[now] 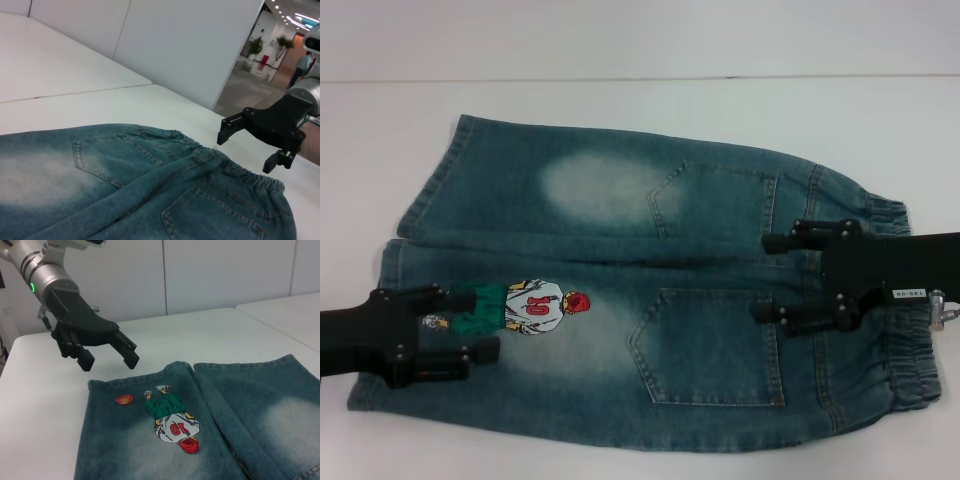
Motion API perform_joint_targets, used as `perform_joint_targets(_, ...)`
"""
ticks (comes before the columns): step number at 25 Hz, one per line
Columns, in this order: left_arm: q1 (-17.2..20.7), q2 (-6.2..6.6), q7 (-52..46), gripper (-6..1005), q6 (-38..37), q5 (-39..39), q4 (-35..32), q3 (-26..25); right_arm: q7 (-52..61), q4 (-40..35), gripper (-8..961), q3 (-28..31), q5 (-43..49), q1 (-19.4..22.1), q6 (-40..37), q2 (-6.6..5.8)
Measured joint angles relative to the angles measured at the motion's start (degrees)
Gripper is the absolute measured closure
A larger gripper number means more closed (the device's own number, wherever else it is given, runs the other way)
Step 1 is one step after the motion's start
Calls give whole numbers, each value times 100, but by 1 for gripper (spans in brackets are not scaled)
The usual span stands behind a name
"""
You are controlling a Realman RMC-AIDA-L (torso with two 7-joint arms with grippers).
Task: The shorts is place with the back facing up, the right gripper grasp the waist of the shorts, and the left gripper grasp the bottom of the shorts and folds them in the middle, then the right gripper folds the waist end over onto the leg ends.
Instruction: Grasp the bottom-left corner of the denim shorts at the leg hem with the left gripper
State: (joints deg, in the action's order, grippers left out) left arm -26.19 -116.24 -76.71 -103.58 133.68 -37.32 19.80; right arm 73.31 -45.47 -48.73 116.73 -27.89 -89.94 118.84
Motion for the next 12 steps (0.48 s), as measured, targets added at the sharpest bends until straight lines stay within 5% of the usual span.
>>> perform_joint_targets(12,-11,5,-26,139,116,80,-3,6,-132,24,41,11,-33,-38,19,55)
